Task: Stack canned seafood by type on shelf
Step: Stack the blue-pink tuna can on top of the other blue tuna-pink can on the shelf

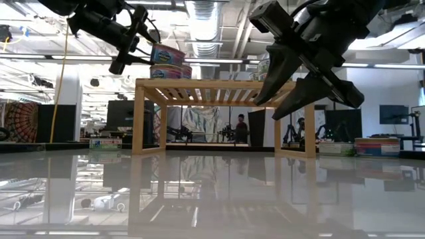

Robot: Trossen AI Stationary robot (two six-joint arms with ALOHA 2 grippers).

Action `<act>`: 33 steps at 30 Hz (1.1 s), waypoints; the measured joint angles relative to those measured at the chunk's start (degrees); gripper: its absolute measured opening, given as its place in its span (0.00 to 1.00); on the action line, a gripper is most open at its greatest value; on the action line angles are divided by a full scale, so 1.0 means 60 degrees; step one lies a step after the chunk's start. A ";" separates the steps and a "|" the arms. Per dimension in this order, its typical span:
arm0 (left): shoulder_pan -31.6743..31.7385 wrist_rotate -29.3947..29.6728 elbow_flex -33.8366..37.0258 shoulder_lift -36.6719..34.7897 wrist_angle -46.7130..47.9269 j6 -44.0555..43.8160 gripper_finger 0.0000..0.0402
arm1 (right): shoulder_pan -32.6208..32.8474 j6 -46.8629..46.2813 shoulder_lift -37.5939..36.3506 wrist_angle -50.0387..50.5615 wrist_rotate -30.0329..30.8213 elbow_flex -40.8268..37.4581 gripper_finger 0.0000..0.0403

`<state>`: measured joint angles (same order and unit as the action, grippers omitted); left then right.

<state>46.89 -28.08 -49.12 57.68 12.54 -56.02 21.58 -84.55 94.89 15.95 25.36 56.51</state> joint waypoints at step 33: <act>-0.0321 0.0171 0.0000 0.0625 -0.0405 -0.0172 0.52 | 0.0000 0.0022 0.0000 0.0031 0.0000 0.0000 0.41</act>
<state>44.97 -27.05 -49.12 61.43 10.11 -57.05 21.58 -84.42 94.89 16.13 25.36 56.51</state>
